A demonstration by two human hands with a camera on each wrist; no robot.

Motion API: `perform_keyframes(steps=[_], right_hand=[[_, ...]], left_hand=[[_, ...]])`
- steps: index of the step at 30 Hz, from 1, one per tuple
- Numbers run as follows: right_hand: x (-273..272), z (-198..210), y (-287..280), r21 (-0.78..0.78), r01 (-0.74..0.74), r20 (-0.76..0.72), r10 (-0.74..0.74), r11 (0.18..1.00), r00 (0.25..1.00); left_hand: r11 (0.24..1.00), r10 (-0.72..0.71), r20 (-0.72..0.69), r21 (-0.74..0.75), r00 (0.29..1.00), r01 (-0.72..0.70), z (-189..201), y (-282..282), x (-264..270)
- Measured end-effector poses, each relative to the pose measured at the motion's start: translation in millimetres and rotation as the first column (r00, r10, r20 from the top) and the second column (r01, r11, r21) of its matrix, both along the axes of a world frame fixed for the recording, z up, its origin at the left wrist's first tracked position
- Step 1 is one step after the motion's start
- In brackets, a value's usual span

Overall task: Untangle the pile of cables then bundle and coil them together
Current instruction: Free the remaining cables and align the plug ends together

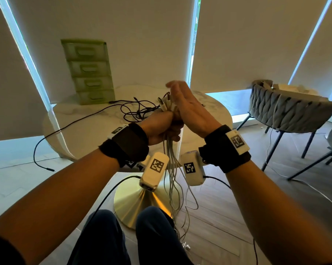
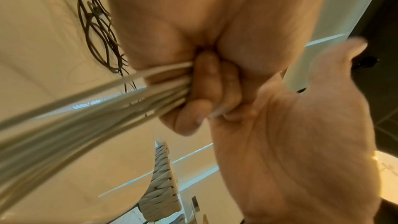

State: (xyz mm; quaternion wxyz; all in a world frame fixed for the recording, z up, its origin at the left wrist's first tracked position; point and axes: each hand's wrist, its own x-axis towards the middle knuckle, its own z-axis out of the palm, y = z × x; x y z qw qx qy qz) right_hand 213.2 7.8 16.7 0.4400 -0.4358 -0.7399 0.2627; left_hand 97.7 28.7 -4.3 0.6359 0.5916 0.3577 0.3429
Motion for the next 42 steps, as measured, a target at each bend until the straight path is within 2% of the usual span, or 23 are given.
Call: perform_keyframes(steps=[2, 5, 10, 13, 15, 19, 21, 23, 24, 26, 28, 30, 32, 34, 35, 37, 39, 40, 42], right_hand=[[-9.2, -5.8, 3.5, 0.068, 0.049, -0.154, -0.038, 0.997, 0.987], [-21.9, -5.2, 10.7, 0.24, 0.11, -0.188, -0.065, 0.964, 0.98], [-38.6, 5.2, 14.9, 0.367, 0.05, 0.036, -0.067, 0.929, 0.997], [-49.8, 15.9, 18.4, 0.42, 0.043, 0.146, -0.114, 0.906, 0.983], [-55.0, 27.2, 20.2, 0.416, 0.025, 0.21, -0.122, 0.909, 0.97], [-69.1, 47.2, 20.2, 0.28, -0.026, 0.293, -0.06, 0.96, 0.954], [-76.3, 54.9, 20.4, 0.233, -0.086, 0.37, -0.007, 0.969, 0.929], [-83.3, 58.7, 23.7, 0.156, -0.152, 0.369, 0.086, 0.976, 0.926], [-86.8, 57.8, 26.3, 0.104, -0.172, 0.312, 0.132, 0.98, 0.941], [-94.2, 48.9, 31.4, -0.044, -0.181, 0.102, 0.185, 0.983, 0.978], [-103.1, 34.3, 32.6, -0.251, -0.258, -0.101, 0.24, 0.933, 0.966], [-112.8, 16.3, 29.5, -0.413, -0.327, -0.197, 0.267, 0.85, 0.943], [-119.4, -1.1, 29.7, -0.484, -0.337, -0.25, 0.242, 0.808, 0.938], [-124.4, -14.7, 35.2, -0.517, -0.318, -0.209, 0.243, 0.795, 0.947], [-126.3, -18.7, 39.2, -0.515, -0.271, -0.139, 0.233, 0.813, 0.962], [-129.0, -20.1, 47.4, -0.443, -0.105, 0.091, 0.161, 0.89, 0.983], [-132.7, -18.8, 52.2, -0.333, -0.019, 0.276, 0.117, 0.943, 0.954], [-135.4, -17.4, 52.1, -0.324, -0.03, 0.292, 0.13, 0.946, 0.948], [-142.2, -15.0, 46.4, -0.376, -0.107, 0.223, 0.201, 0.921, 0.954]], left_hand=[[1.0, 0.024, 0.005, 0.014, 1.0, -0.024, 6.1, 0.2, -3.2], [0.998, 0.014, -0.047, 0.056, 0.999, -0.012, 14.4, 0.9, -10.1], [0.993, 0.035, -0.055, 0.112, 0.998, -0.029, 24.1, 4.0, -31.6], [0.978, 0.122, 0.063, 0.162, 0.991, -0.131, 26.4, 7.2, -40.0], [0.978, 0.116, 0.148, 0.155, 0.982, -0.139, 27.2, 9.7, -45.0], [0.976, 0.082, 0.192, 0.183, 0.978, -0.118, 28.0, 21.9, -61.0], [0.975, 0.088, 0.267, 0.173, 0.96, -0.138, 27.1, 26.5, -69.5], [0.965, 0.137, 0.297, 0.174, 0.945, -0.195, 24.1, 30.8, -78.9], [0.957, 0.175, 0.287, 0.177, 0.942, -0.232, 22.5, 33.4, -84.7], [0.945, 0.236, 0.291, 0.155, 0.927, -0.289, 23.6, 39.4, -95.2], [0.936, 0.29, 0.353, 0.088, 0.889, -0.34, 29.0, 47.1, -105.9], [0.934, 0.322, 0.433, 0.0, 0.842, -0.358, 38.8, 51.8, -116.7], [0.928, 0.348, 0.518, -0.072, 0.782, -0.365, 45.5, 57.3, -130.1], [0.913, 0.397, 0.554, -0.154, 0.732, -0.378, 45.4, 62.3, -144.3], [0.91, 0.41, 0.551, -0.191, 0.727, -0.368, 43.5, 62.4, -149.7], [0.917, 0.398, 0.543, -0.244, 0.739, -0.315, 37.4, 60.5, -157.0], [0.929, 0.369, 0.533, -0.246, 0.761, -0.277, 35.4, 59.1, -163.1], [0.928, 0.369, 0.521, -0.245, 0.769, -0.28, 36.2, 60.7, -166.1], [0.921, 0.388, 0.496, -0.25, 0.777, -0.299, 37.9, 67.0, -170.9]])
